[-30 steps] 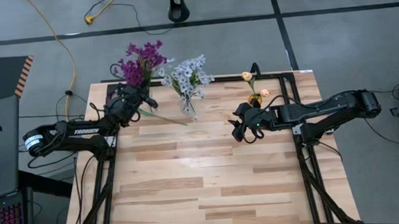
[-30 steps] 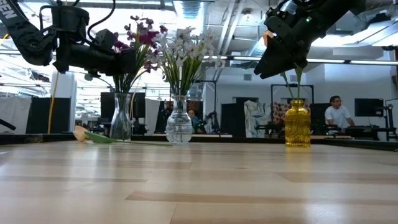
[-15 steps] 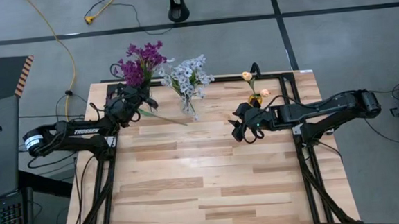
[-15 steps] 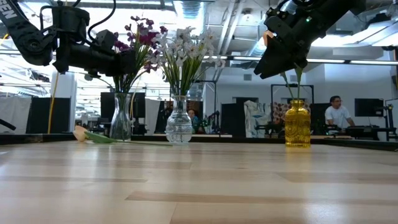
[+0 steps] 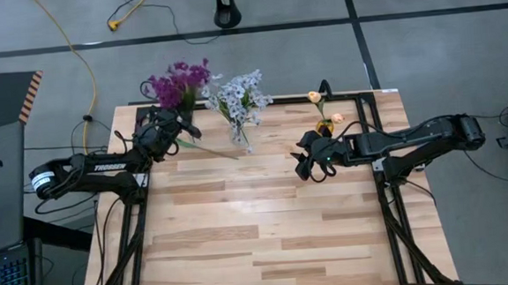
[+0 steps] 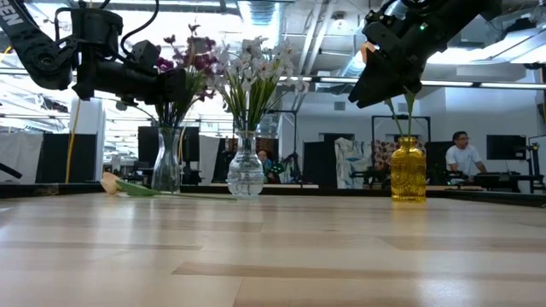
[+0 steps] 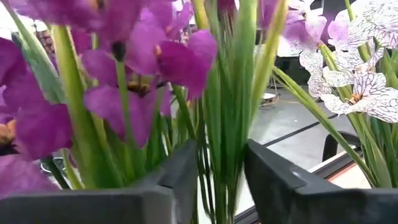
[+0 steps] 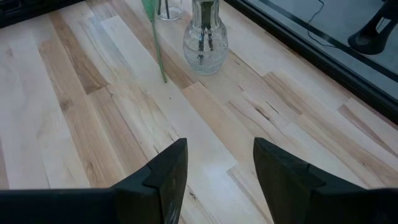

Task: Sort flowers into vase by color
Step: Put the violet flowers into the left transparent vase

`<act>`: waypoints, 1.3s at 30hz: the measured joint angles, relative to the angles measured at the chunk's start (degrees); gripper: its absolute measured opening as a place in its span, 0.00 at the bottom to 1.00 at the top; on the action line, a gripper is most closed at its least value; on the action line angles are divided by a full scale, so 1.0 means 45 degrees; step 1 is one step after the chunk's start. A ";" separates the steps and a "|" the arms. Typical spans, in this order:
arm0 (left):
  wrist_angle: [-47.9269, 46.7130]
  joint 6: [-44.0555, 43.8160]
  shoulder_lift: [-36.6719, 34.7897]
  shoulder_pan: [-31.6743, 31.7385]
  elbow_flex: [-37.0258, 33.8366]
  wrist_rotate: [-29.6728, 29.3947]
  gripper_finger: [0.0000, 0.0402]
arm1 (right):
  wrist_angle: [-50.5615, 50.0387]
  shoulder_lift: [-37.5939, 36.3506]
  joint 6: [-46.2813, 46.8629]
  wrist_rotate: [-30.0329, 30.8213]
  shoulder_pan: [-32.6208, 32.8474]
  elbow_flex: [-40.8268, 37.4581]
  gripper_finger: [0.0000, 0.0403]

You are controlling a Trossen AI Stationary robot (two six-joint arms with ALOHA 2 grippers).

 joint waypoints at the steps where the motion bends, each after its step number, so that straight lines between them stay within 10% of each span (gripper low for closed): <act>1: 0.0000 0.0092 0.0000 0.0004 0.0000 0.0000 0.32 | 0.0001 0.0000 0.0000 -0.0005 0.0000 0.0000 0.52; 39: -0.4111 0.1055 -0.5724 -0.2615 0.0005 0.0699 0.51 | -0.0009 0.0000 0.0000 -0.0005 0.0000 0.0000 0.52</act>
